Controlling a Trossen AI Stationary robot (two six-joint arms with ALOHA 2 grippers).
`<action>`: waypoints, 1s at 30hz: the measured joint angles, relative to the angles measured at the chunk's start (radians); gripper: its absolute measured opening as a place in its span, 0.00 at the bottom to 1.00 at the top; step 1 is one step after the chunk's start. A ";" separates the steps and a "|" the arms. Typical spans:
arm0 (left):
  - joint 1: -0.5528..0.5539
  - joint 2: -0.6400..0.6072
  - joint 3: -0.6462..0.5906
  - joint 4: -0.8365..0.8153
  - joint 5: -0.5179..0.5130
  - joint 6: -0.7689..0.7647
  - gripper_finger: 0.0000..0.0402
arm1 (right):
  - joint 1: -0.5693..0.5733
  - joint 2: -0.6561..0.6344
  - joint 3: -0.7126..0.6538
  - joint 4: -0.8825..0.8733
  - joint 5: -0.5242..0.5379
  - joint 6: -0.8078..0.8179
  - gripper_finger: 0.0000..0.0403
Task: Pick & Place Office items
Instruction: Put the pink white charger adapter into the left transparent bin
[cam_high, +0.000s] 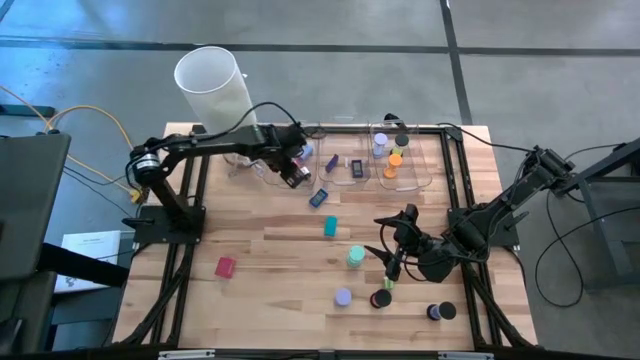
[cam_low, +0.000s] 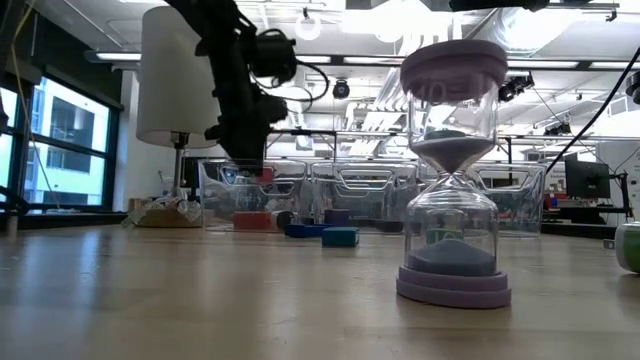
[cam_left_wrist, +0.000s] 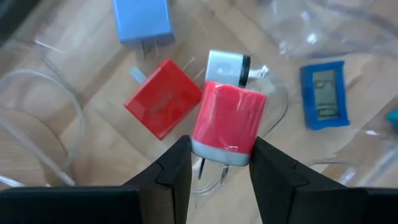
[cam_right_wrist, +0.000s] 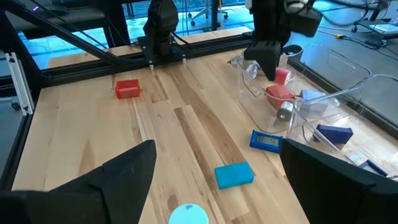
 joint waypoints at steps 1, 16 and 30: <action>-0.004 0.010 0.000 -0.002 0.000 0.000 0.30 | 0.000 0.000 0.000 0.000 -0.001 0.000 0.82; -0.043 0.090 0.001 -0.030 0.004 0.021 0.31 | 0.000 0.000 0.000 0.000 -0.004 0.000 0.82; -0.037 0.158 0.002 -0.037 0.086 0.072 0.36 | 0.000 0.000 0.000 -0.003 -0.004 0.005 0.82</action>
